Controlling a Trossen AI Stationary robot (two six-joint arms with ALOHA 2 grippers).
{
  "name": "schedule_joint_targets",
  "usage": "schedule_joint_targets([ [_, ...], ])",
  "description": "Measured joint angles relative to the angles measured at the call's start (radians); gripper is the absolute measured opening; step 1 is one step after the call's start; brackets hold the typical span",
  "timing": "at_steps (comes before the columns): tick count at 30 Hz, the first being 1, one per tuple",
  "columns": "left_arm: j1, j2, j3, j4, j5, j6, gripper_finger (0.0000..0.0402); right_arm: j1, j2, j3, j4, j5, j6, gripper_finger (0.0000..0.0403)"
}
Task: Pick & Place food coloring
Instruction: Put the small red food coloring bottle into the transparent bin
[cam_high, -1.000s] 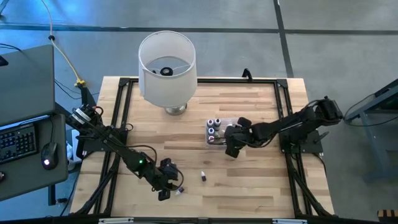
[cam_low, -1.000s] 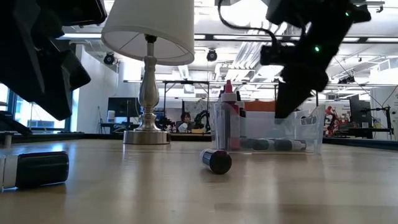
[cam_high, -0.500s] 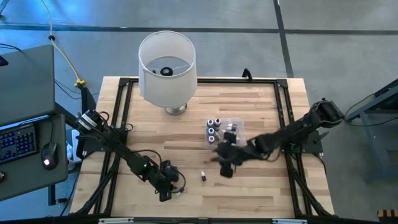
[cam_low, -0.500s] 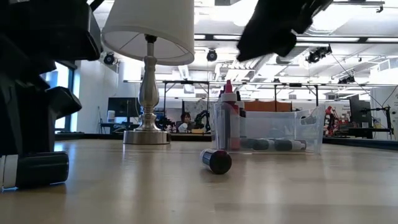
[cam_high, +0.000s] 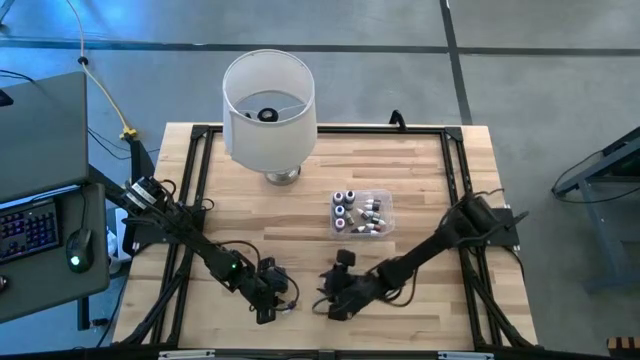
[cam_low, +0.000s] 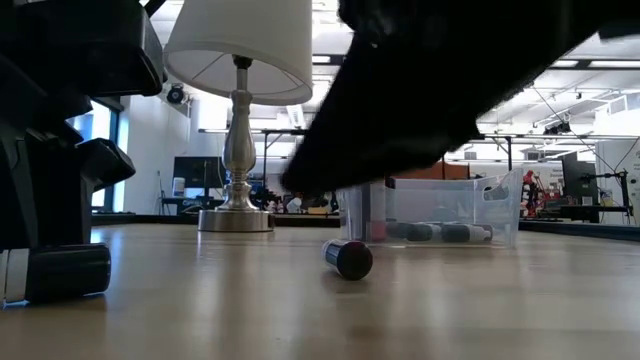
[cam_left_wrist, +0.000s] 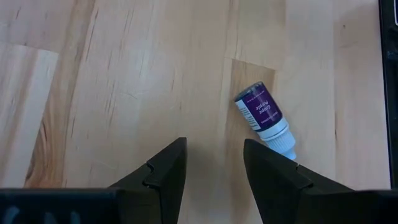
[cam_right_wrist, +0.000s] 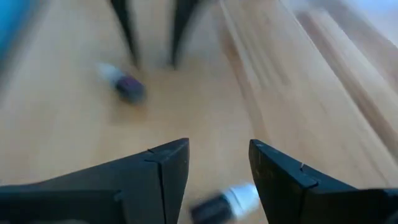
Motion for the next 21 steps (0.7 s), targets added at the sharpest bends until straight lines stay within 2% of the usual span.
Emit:
schedule_joint_targets([
  [4,0.0,0.0,0.0,0.0,0.004,0.0,0.016,0.002,0.038,0.173,-0.391,0.061,0.158,0.0161],
  [7,0.0,0.0,0.0,-0.001,0.006,0.0,0.016,0.002,0.049,0.273,-0.558,0.066,0.298,0.0161],
  [13,0.0,0.0,0.0,-0.001,0.008,0.0,0.016,0.007,0.078,0.309,-0.585,0.044,0.327,0.0161],
  [21,0.0,0.0,0.0,-0.002,0.01,0.0,0.016,-0.003,0.128,0.271,-0.576,-0.01,0.413,0.0161],
])
